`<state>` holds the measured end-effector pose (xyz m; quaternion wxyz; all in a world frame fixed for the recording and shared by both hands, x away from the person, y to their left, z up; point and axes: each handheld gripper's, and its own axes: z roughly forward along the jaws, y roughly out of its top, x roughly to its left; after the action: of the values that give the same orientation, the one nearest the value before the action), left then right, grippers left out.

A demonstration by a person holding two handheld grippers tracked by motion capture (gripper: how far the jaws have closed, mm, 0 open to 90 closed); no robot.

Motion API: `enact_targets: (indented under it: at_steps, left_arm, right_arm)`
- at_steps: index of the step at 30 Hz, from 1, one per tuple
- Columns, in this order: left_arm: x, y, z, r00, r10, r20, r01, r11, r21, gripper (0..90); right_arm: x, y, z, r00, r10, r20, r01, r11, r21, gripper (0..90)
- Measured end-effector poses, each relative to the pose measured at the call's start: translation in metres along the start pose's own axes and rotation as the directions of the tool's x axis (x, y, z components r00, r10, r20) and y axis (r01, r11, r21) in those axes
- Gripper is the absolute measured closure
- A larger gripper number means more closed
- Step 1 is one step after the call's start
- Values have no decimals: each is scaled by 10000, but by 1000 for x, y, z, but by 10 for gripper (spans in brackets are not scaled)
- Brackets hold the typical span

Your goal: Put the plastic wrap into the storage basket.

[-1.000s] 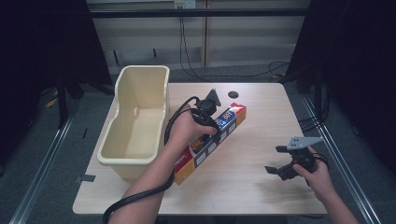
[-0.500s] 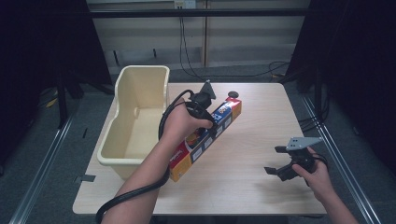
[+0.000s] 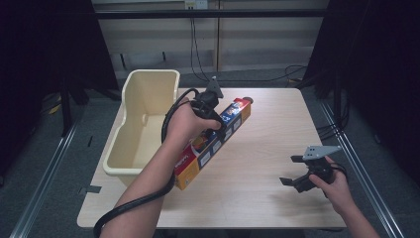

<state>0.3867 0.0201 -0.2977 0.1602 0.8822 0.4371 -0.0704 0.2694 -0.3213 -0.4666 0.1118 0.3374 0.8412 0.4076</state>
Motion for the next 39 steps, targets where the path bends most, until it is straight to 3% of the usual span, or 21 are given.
enact_targets:
  at_steps: [22,25,29,30,32,35,39]
  left_arm:
    - [17,-4,-44,9958,-901,-137,895,9953,-368,405]
    - [18,-5,-50,9919,-1267,-105,1262,9912,-391,405]
    - [22,-7,-59,9908,-1333,-233,1321,9902,-460,405]
    - [24,-7,-62,9926,-1166,-344,1151,9925,-417,405]
    - [25,-9,-65,9888,-1466,-287,1451,9882,-493,405]
    - [29,-11,-72,9888,-1439,-403,1416,9884,-544,405]
    - [32,-13,-78,9847,-1683,-449,1655,9844,-600,405]
  right_arm:
    - [2,2,2,10000,-31,-82,31,9999,106,21]
    - [2,2,3,9999,-21,-129,22,9999,98,21]
    - [2,2,3,9999,-40,-113,41,10000,74,21]
    - [2,2,3,9999,-42,-95,42,10000,69,21]
    - [2,2,3,10000,-43,-89,44,10000,90,21]
    - [2,2,3,10000,-65,-66,66,10000,60,21]
    - [2,2,3,10000,-78,-8,78,9999,70,21]
